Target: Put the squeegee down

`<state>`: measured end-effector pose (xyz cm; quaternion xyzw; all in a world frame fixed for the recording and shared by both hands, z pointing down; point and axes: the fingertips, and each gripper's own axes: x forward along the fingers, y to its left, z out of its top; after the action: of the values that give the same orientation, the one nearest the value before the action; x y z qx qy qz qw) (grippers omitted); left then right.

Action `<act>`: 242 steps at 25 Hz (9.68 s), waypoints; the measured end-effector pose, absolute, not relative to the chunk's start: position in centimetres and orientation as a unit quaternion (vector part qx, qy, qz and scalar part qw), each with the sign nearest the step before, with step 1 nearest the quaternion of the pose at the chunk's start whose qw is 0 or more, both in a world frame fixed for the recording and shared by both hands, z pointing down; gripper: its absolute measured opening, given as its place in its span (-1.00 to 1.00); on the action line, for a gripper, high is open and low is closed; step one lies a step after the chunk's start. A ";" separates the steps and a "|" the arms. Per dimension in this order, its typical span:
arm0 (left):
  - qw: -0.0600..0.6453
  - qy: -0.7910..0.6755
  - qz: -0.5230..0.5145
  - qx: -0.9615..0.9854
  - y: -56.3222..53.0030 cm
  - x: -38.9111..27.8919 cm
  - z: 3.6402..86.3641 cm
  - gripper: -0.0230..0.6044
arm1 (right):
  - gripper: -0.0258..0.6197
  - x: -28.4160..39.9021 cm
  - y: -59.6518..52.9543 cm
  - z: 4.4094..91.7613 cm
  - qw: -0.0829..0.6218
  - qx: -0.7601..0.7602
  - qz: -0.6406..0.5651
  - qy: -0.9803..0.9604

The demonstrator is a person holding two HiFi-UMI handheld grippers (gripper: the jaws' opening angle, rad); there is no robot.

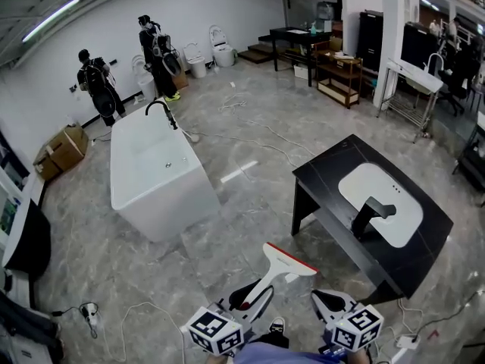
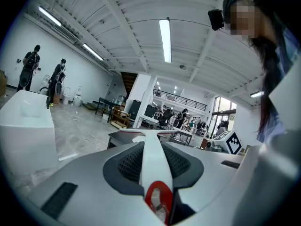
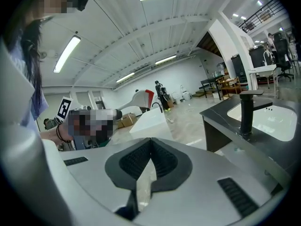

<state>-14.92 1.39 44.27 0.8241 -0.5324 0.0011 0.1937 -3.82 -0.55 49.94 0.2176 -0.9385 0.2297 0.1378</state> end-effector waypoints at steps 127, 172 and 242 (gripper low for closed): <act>0.208 -0.452 0.034 0.867 -41.5 -12.6 54.4 -0.49 | -0.87 -5.2 -33.5 50.5 0.108 0.209 0.260 -0.936; 0.152 -0.446 0.020 0.882 -8.2 -16.8 49.3 -0.56 | -0.87 -9.4 -5.0 51.6 0.147 0.225 0.296 -0.917; 0.129 -0.474 0.077 0.868 16.0 5.5 48.5 -0.56 | -0.87 13.0 15.4 50.9 0.131 0.194 0.265 -0.935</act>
<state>5.50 16.00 48.51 0.8678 -0.4737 0.0773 0.1286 12.98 15.38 50.87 0.1936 -0.9354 0.2652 0.1311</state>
